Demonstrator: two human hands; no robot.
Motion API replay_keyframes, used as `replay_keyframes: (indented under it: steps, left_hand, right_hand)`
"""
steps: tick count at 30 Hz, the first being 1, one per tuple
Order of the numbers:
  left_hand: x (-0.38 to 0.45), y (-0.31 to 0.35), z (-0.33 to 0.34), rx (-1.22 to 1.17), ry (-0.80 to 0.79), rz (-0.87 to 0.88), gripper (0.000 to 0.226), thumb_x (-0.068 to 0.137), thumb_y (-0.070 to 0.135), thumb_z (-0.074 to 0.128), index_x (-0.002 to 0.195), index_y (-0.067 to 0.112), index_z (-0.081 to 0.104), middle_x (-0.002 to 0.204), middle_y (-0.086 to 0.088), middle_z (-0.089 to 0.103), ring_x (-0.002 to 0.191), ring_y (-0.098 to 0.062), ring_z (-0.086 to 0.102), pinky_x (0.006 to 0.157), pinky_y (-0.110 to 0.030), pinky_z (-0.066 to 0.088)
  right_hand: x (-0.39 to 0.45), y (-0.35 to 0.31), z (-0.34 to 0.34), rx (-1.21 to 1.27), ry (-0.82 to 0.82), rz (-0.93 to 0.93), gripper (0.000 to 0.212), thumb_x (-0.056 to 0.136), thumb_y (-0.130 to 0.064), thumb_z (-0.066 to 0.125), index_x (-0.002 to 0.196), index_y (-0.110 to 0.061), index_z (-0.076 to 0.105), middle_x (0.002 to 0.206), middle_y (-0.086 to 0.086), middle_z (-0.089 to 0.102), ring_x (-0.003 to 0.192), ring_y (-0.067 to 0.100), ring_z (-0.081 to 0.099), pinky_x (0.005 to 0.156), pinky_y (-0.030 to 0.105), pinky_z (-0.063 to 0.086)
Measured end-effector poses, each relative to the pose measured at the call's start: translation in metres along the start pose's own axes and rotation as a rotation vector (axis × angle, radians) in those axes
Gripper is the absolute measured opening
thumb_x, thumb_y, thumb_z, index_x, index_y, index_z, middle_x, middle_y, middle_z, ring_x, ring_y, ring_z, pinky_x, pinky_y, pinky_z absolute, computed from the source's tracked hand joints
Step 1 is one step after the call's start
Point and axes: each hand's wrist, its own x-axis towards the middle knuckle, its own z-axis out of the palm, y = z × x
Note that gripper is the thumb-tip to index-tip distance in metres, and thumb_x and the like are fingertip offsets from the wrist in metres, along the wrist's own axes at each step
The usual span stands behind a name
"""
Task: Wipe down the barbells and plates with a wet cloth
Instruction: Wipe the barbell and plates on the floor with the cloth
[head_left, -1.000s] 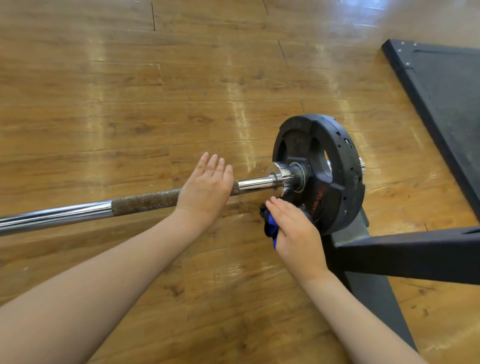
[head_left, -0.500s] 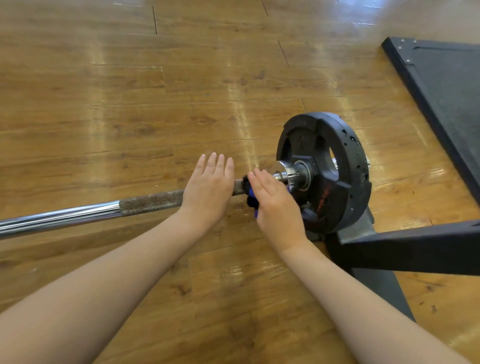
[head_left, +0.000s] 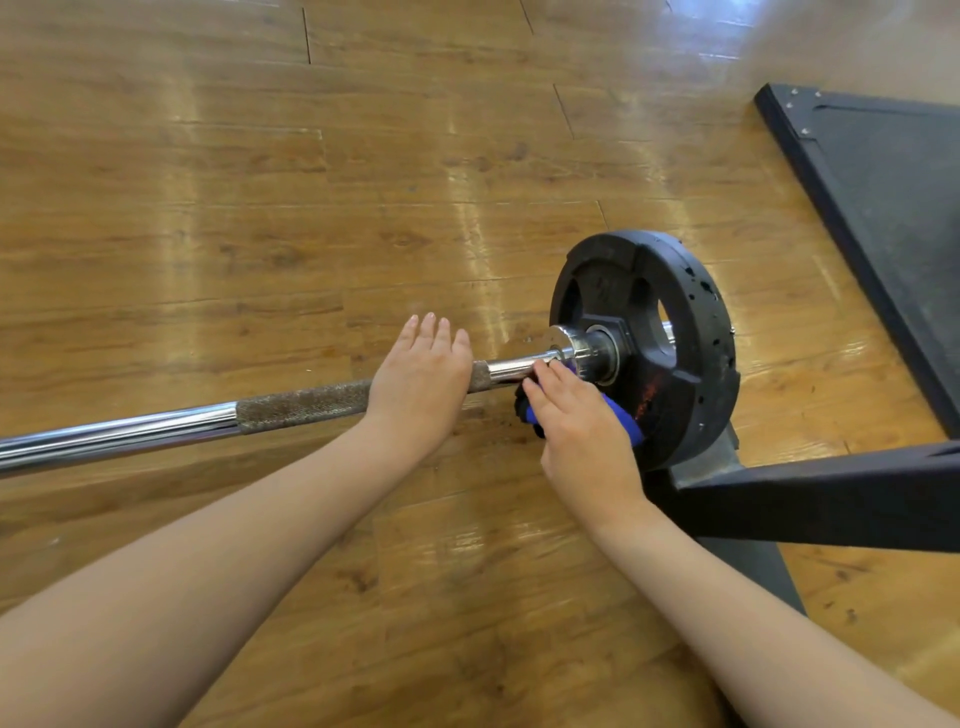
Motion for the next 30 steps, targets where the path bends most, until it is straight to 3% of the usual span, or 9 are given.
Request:
replay_keyframes:
  steps: [6,9,13,15,17,20,22,25,30]
  left_hand:
    - [0.0,0.0,-0.001,0.01,-0.001,-0.002,0.055,0.099,0.008,0.031,0.149,0.001,0.009,0.155,-0.021,0.016,0.145,-0.03,0.013,0.119,-0.04,0.005]
    - [0.0,-0.001,-0.001,0.005,-0.002,-0.001,0.057,0.098,0.007,0.033,0.149,0.002,0.009,0.155,-0.02,0.016,0.145,-0.03,0.013,0.118,-0.039,0.004]
    - [-0.001,0.0,0.001,-0.004,0.024,-0.003,0.057,0.097,0.004,0.033,0.149,0.001,0.01,0.155,-0.02,0.018,0.145,-0.03,0.014,0.118,-0.039,0.005]
    - [-0.001,-0.001,0.001,0.003,0.035,0.001,0.055,0.098,0.004,0.031,0.149,0.001,0.01,0.154,-0.021,0.019,0.144,-0.03,0.016,0.118,-0.039,0.005]
    - [-0.002,-0.001,0.001,0.006,0.04,0.006,0.054,0.098,0.005,0.03,0.149,0.0,0.01,0.154,-0.021,0.019,0.144,-0.03,0.016,0.118,-0.039,0.005]
    - [-0.002,-0.001,0.001,0.01,0.034,0.009,0.054,0.098,0.005,0.03,0.149,0.0,0.011,0.154,-0.021,0.02,0.144,-0.031,0.017,0.118,-0.039,0.006]
    - [-0.002,-0.001,0.001,0.01,0.029,0.006,0.054,0.098,0.005,0.031,0.148,0.0,0.012,0.154,-0.021,0.021,0.144,-0.031,0.017,0.118,-0.039,0.007]
    - [-0.003,-0.001,0.001,0.002,0.033,0.005,0.053,0.098,0.004,0.029,0.148,0.0,0.013,0.154,-0.021,0.021,0.144,-0.03,0.018,0.118,-0.039,0.007]
    - [-0.003,0.0,0.0,0.044,0.033,-0.001,0.052,0.1,0.006,0.026,0.148,-0.002,0.01,0.154,-0.024,0.018,0.144,-0.034,0.015,0.118,-0.042,0.005]
  right_hand:
    - [0.022,-0.015,0.017,0.108,0.031,-0.094,0.053,0.068,0.017,0.06,0.12,0.009,0.059,0.123,0.025,0.059,0.116,0.037,0.057,0.101,0.05,0.039]
    - [0.008,-0.012,0.015,0.065,-0.008,-0.107,0.063,0.059,0.019,0.07,0.12,0.009,0.058,0.126,0.024,0.058,0.118,0.036,0.055,0.103,0.047,0.033]
    - [0.015,-0.002,0.003,0.065,0.041,0.003,0.058,0.061,0.017,0.071,0.118,0.006,0.061,0.121,0.021,0.062,0.114,0.033,0.059,0.101,0.044,0.036]
    - [0.028,-0.003,0.005,0.076,0.096,-0.041,0.044,0.075,0.012,0.055,0.118,0.006,0.061,0.121,0.021,0.062,0.116,0.035,0.057,0.102,0.044,0.036]
    - [0.034,-0.004,0.011,0.032,0.093,-0.079,0.045,0.081,0.0,0.037,0.119,0.004,0.061,0.122,0.019,0.062,0.118,0.035,0.055,0.105,0.046,0.032]
    - [0.027,-0.005,0.019,-0.045,0.041,-0.067,0.046,0.077,-0.006,0.054,0.122,0.001,0.059,0.123,0.016,0.061,0.12,0.032,0.054,0.109,0.045,0.023]
    - [0.02,-0.004,0.02,-0.046,0.011,-0.078,0.052,0.072,-0.002,0.064,0.123,0.003,0.057,0.123,0.018,0.06,0.118,0.033,0.056,0.107,0.046,0.03]
    - [0.024,0.007,0.014,-0.018,0.041,-0.14,0.051,0.069,0.007,0.062,0.12,0.003,0.061,0.118,0.018,0.063,0.111,0.033,0.06,0.099,0.045,0.043]
    - [0.027,0.009,0.006,0.005,0.128,-0.09,0.039,0.074,0.002,0.055,0.111,-0.002,0.066,0.111,0.013,0.067,0.108,0.03,0.062,0.1,0.039,0.039]
